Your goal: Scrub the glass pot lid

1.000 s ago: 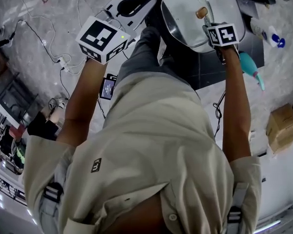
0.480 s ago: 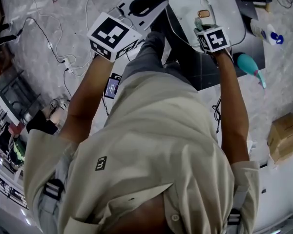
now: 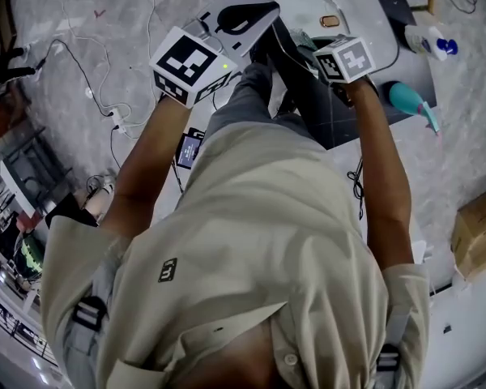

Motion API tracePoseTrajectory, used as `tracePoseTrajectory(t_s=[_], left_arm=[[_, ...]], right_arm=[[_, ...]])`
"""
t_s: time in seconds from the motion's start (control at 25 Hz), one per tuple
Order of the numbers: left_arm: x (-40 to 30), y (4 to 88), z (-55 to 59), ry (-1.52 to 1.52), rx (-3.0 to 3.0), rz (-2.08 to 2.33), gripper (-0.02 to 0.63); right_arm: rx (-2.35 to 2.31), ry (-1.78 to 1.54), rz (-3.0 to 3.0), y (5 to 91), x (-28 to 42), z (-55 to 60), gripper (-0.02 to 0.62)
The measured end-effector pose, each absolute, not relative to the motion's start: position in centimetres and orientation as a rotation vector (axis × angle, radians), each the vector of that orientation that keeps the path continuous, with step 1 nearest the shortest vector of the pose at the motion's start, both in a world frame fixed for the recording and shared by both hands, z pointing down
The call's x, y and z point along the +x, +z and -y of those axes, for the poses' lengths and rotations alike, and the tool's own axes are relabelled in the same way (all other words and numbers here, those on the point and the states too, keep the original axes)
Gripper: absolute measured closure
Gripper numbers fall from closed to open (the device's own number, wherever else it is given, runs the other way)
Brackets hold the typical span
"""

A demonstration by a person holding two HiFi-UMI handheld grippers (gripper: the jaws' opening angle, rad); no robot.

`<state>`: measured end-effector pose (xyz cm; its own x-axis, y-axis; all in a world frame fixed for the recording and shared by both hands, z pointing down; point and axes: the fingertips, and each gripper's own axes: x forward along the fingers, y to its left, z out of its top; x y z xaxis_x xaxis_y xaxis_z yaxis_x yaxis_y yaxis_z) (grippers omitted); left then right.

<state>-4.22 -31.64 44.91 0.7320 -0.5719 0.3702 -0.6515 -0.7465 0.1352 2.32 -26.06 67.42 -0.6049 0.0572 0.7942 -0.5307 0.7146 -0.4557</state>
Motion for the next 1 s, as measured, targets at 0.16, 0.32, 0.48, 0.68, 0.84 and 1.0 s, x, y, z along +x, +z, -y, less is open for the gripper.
tracePoseTrajectory(t_s=[0.16,0.32,0.48,0.68,0.84,1.0], left_arm=[[-3.3,43.3,30.3,0.452,2.71,0.979,0.592],[-2.4,42.4,28.2,0.47,2.716,0.986,0.592],[-1.8,41.5,25.9,0.485,2.72,1.002,0.592],[-0.8,40.3,22.8,0.474,2.724,1.038,0.593],[-0.2,39.3,21.2,0.456,2.735,1.077,0.592],[-0.4,38.4,20.0,0.449,2.731,1.117,0.592]], right_arm=[[0.38,0.866,2.135,65.0,2.6,24.8,0.506],[0.422,0.872,2.208,61.5,4.2,23.5,0.506],[0.509,0.82,2.296,56.8,6.2,23.2,0.506],[0.611,0.684,2.429,49.9,8.8,22.2,0.506],[0.671,0.565,2.566,44.0,10.5,21.3,0.508],[0.718,0.414,2.688,38.8,11.3,20.1,0.508]])
